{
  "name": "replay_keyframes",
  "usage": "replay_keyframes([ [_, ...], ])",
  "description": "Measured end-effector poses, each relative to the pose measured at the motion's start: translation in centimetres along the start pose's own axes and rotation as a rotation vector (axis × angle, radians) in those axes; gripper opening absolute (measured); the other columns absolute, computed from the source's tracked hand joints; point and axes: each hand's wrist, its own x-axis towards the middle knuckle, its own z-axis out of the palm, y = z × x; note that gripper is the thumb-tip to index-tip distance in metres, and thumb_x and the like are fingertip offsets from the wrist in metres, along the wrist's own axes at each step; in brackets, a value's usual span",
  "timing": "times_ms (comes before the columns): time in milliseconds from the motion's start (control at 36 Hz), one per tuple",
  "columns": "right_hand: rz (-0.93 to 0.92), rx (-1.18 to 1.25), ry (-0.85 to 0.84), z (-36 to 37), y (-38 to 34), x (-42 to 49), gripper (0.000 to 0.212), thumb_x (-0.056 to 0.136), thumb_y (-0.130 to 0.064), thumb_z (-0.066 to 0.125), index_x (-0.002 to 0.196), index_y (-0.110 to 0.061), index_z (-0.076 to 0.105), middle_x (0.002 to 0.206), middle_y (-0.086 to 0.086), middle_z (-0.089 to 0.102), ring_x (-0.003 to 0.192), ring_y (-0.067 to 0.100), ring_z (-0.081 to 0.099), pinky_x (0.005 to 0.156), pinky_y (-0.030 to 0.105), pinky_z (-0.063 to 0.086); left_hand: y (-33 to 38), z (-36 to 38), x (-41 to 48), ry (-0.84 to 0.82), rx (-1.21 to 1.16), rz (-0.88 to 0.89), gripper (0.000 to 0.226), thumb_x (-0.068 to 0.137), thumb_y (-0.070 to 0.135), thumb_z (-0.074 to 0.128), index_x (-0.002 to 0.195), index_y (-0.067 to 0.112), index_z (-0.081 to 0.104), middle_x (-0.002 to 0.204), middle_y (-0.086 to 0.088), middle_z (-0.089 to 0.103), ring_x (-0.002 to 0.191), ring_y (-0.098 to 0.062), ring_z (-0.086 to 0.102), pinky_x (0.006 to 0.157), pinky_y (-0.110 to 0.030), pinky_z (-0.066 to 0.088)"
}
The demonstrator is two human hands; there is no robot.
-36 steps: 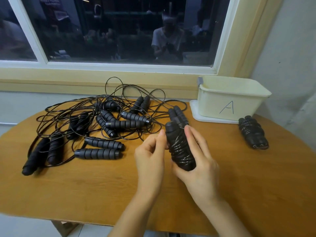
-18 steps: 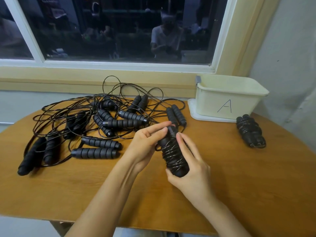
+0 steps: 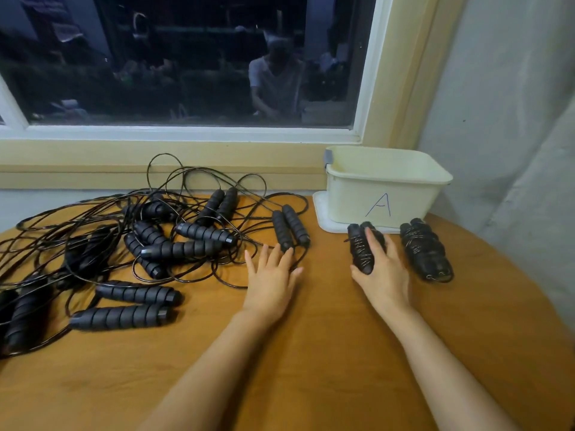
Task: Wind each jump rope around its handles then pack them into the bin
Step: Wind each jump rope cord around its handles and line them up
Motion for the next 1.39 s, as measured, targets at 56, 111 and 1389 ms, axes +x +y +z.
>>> replay_keyframes([
  [56, 0.016, -0.097, 0.025, -0.4, 1.3, 2.3, 0.081, 0.092, -0.033, 0.067, 0.157, -0.03, 0.02, 0.161, 0.012, 0.022, 0.142, 0.032, 0.033, 0.107, 0.042, 0.04, 0.3, 0.4, 0.6, 0.009, 0.068, -0.002, 0.059, 0.104, 0.052, 0.017, 0.156, 0.025, 0.017, 0.165, -0.004, 0.013, 0.152, -0.027, -0.003, 0.117, -0.058, -0.016],
  [111, 0.017, -0.181, 0.033, -0.3, 2.7, 4.2, 0.08, 0.093, -0.034, 0.065, 0.158, -0.026, 0.018, 0.16, 0.016, 0.022, 0.147, 0.034, 0.021, 0.116, 0.046, 0.028, 0.5, 1.0, 1.0, 0.006, 0.099, -0.003, 0.059, 0.104, 0.052, 0.016, 0.157, 0.026, 0.016, 0.165, -0.004, 0.011, 0.152, -0.027, -0.004, 0.116, -0.06, -0.016],
  [1389, -0.135, 0.464, -0.37, -0.6, -6.6, -4.2, 0.009, 0.087, -0.034, 0.074, 0.084, -0.026, 0.072, 0.069, -0.019, 0.067, 0.063, -0.006, 0.057, 0.061, 0.011, 0.041, -4.0, -6.6, -1.7, -0.142, -0.7, -0.092, 0.056, 0.083, 0.012, 0.075, 0.125, 0.022, 0.04, 0.112, -0.001, 0.059, 0.09, -0.01, 0.061, 0.063, -0.018, 0.052],
])
